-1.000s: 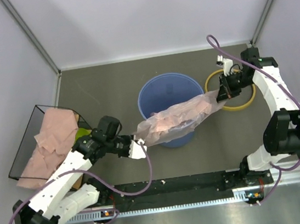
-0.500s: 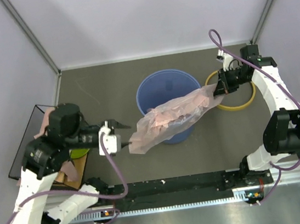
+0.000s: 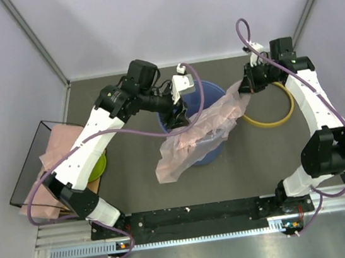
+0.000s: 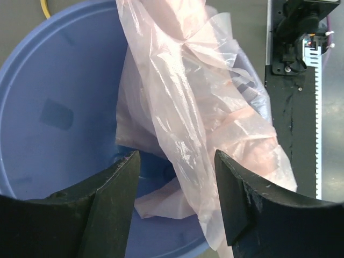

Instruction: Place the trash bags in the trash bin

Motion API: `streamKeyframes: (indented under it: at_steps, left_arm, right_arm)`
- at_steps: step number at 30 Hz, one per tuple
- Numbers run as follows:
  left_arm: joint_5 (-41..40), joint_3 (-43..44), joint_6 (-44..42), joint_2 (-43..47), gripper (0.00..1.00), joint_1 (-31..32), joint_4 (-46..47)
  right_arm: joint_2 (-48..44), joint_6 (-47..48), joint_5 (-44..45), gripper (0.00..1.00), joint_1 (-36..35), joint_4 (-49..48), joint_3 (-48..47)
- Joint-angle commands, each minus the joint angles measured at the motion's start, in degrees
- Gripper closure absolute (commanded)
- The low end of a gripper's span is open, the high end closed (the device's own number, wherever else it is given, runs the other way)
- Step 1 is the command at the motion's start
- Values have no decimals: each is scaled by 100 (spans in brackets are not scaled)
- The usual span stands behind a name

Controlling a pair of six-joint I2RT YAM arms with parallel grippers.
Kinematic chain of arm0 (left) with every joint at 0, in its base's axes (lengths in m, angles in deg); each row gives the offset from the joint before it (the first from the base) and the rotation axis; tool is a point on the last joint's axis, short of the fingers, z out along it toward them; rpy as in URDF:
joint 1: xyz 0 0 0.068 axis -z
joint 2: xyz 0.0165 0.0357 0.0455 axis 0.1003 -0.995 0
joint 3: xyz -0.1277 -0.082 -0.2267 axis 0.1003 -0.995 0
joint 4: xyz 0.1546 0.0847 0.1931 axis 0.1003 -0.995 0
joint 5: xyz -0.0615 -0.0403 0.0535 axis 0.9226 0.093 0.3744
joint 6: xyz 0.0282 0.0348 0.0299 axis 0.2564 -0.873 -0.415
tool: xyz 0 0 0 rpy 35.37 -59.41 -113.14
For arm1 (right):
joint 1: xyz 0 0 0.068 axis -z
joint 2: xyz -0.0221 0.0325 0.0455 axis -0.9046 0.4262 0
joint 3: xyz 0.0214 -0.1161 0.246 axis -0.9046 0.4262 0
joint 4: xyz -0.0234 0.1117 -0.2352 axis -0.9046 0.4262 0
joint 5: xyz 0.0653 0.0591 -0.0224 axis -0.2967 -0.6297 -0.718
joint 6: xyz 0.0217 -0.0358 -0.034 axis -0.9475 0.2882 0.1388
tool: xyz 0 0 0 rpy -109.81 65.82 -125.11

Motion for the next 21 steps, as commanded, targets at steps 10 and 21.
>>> streamKeyframes:
  at_steps: [10, 21]
  left_arm:
    - [605, 208, 964, -351, 40, -226, 76]
    - [966, 384, 2416, -1010, 32, -218, 621]
  right_arm:
    - [867, -562, 197, 100, -507, -627, -1658]
    - [798, -738, -22, 63, -595, -584, -1852]
